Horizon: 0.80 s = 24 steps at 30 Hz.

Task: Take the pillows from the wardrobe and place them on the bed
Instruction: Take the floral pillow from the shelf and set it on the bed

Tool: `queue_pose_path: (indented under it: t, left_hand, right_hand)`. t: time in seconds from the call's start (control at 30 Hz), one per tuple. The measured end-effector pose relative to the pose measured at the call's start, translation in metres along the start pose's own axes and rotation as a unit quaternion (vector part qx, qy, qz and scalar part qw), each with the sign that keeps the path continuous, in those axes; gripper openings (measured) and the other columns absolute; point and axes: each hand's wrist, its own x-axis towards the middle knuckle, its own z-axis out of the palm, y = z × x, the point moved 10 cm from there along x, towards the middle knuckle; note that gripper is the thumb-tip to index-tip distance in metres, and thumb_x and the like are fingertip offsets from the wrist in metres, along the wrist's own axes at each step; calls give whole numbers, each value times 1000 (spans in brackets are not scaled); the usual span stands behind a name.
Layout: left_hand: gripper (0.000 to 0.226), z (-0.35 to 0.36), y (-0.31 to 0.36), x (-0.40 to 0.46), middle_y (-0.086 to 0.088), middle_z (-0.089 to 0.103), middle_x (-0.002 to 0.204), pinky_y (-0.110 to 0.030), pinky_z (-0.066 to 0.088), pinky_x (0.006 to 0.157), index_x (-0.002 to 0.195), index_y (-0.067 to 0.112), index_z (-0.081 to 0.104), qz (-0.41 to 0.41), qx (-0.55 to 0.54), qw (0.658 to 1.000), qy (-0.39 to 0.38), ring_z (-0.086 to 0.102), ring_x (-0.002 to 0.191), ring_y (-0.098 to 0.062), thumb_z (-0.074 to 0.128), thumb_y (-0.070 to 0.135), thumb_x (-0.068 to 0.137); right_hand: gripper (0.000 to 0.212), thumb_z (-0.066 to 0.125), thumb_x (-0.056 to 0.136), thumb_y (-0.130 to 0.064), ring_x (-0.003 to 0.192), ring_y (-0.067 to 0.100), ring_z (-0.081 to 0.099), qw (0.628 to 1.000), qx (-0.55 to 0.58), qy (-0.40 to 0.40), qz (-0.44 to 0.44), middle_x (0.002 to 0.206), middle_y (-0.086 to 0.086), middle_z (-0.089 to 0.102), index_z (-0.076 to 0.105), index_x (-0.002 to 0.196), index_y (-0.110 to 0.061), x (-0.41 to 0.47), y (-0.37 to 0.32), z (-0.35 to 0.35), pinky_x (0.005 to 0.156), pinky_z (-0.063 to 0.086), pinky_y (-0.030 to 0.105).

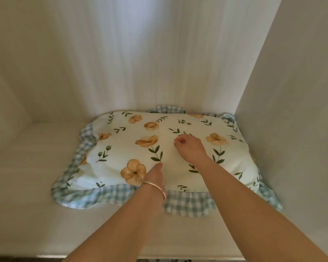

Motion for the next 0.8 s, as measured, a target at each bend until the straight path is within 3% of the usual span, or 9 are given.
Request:
queue_pose_path:
  t: [0.07, 0.17, 0.27, 0.37, 0.43, 0.53, 0.67, 0.73, 0.8]
  left_hand:
    - [45, 14, -5, 7, -10, 56, 126, -38, 40, 97, 127, 10, 52, -12, -28, 1000, 2, 52, 109, -30, 60, 33, 89]
    - [48, 31, -10, 15, -9, 58, 115, -40, 44, 90, 116, 10, 55, -7, -76, 997, 2, 54, 100, -30, 66, 43, 82]
    - [82, 43, -5, 39, -14, 58, 127, -49, 45, 98, 125, 12, 54, 7, -58, 998, 10, 56, 115, -37, 68, 67, 66]
    - [122, 35, -18, 109, -9, 66, 118, -54, 44, 95, 119, 23, 59, -23, -43, 998, 41, 62, 106, -38, 69, 87, 16]
    - [126, 27, -15, 116, -5, 67, 113, -55, 41, 97, 113, 25, 60, -26, -48, 996, 67, 62, 101, -35, 66, 86, 2]
    - [107, 34, 5, 82, -6, 65, 112, -55, 39, 100, 109, 22, 60, -21, -78, 994, 79, 61, 101, -34, 69, 78, 18]
    - [65, 36, 12, 69, -11, 63, 112, -55, 43, 98, 108, 16, 59, -20, -104, 992, 75, 60, 101, -35, 75, 57, 61]
    - [67, 32, 11, 75, -12, 64, 111, -54, 44, 98, 110, 14, 60, -3, -124, 989, 78, 61, 100, -35, 77, 54, 59]
    - [79, 23, 8, 75, -10, 64, 107, -50, 45, 98, 105, 10, 60, 14, -119, 986, 118, 61, 97, -32, 78, 57, 43]
  right_hand:
    - [30, 51, 91, -26, 112, 21, 54, 1000, -15, -17, -21, 123, 3, 59, 61, 117, -18, 25, -1, -1, 87, 42, 28]
    - [36, 52, 88, -30, 121, 23, 46, 995, -76, -50, -33, 131, 5, 53, 57, 123, -21, 60, 6, 2, 98, 41, 37]
    - [50, 48, 88, -33, 128, 27, 37, 979, -184, -88, -23, 140, 8, 42, 46, 136, -19, 90, 17, 6, 103, 35, 40]
    - [58, 46, 89, -38, 133, 29, 29, 962, -245, -109, -45, 147, 8, 33, 36, 142, -18, 115, 16, 17, 103, 31, 42]
    - [61, 45, 88, -42, 134, 30, 27, 958, -253, -122, -60, 149, 8, 31, 33, 144, -19, 130, 12, 28, 103, 30, 42]
    - [69, 49, 84, -51, 134, 30, 27, 948, -280, -126, -84, 150, 7, 29, 32, 143, -20, 150, 6, 40, 103, 30, 42]
    - [110, 61, 62, -75, 143, 29, 16, 942, -296, -147, -62, 157, 7, 18, 18, 149, -24, 175, 11, 44, 115, 19, 46]
    - [123, 61, 52, -82, 144, 30, 16, 936, -293, -191, -44, 158, 7, 16, 13, 150, -25, 186, 15, 48, 115, 18, 48]
    - [132, 61, 38, -87, 138, 30, 30, 939, -260, -222, -24, 154, 7, 30, 22, 148, -26, 196, 19, 52, 110, 29, 49]
